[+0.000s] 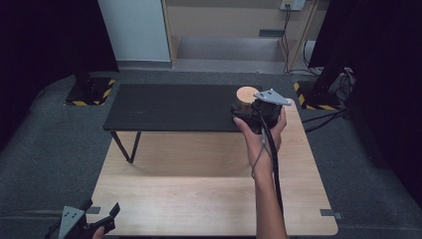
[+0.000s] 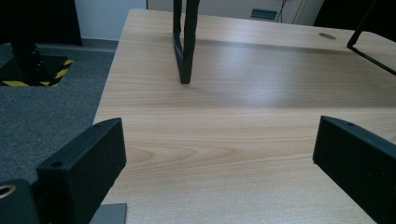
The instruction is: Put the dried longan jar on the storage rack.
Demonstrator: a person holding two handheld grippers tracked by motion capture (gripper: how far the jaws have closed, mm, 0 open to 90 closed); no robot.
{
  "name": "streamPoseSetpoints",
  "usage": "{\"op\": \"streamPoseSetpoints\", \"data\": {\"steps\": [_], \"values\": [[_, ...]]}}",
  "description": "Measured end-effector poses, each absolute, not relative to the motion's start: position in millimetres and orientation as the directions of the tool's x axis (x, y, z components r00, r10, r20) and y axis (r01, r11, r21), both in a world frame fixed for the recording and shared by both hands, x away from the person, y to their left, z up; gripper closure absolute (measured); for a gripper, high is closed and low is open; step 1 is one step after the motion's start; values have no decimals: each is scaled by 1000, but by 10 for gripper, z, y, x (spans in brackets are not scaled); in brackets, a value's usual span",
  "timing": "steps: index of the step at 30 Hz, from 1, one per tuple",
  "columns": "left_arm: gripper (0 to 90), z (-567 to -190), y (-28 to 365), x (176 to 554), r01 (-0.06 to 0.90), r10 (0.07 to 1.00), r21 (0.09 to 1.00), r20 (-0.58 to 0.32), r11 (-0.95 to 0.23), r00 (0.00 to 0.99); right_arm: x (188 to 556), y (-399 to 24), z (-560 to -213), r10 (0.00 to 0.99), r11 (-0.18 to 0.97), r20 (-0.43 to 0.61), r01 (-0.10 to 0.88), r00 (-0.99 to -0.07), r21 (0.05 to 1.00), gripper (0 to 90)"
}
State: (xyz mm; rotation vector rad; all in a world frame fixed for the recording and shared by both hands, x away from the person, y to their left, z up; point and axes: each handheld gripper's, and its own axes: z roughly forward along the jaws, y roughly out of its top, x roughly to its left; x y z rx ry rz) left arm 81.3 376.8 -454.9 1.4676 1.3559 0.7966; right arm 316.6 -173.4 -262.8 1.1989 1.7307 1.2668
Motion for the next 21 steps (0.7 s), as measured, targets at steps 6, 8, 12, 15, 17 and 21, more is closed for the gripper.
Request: {"op": "streamPoseSetpoints", "data": {"steps": [6, 8, 12, 15, 17, 21], "values": [[12, -4549, 3772, 813, 357, 976, 932, -135, 66, 172, 3120, -1748, -2625, 931, 100, 5, 270, -364, 958, 8], [13, -4549, 3772, 812, 356, 976, 932, -136, 67, 170, 3103, -1745, -2622, 930, 104, 1, 265, -368, 959, 8], [12, -4549, 3770, 812, 356, 976, 932, -136, 67, 172, 3072, -1741, -2614, 929, 109, -4, 263, -371, 959, 8], [12, -4549, 3770, 813, 357, 976, 932, -135, 65, 174, 3043, -1745, -2618, 928, 108, -5, 256, -373, 961, 8], [12, -4549, 3768, 811, 357, 976, 932, -135, 66, 173, 3025, -1754, -2622, 928, 106, -3, 256, -373, 961, 8], [12, -4549, 3765, 811, 356, 976, 932, -136, 67, 173, 2979, -1765, -2638, 930, 110, -8, 259, -369, 960, 8]]}}
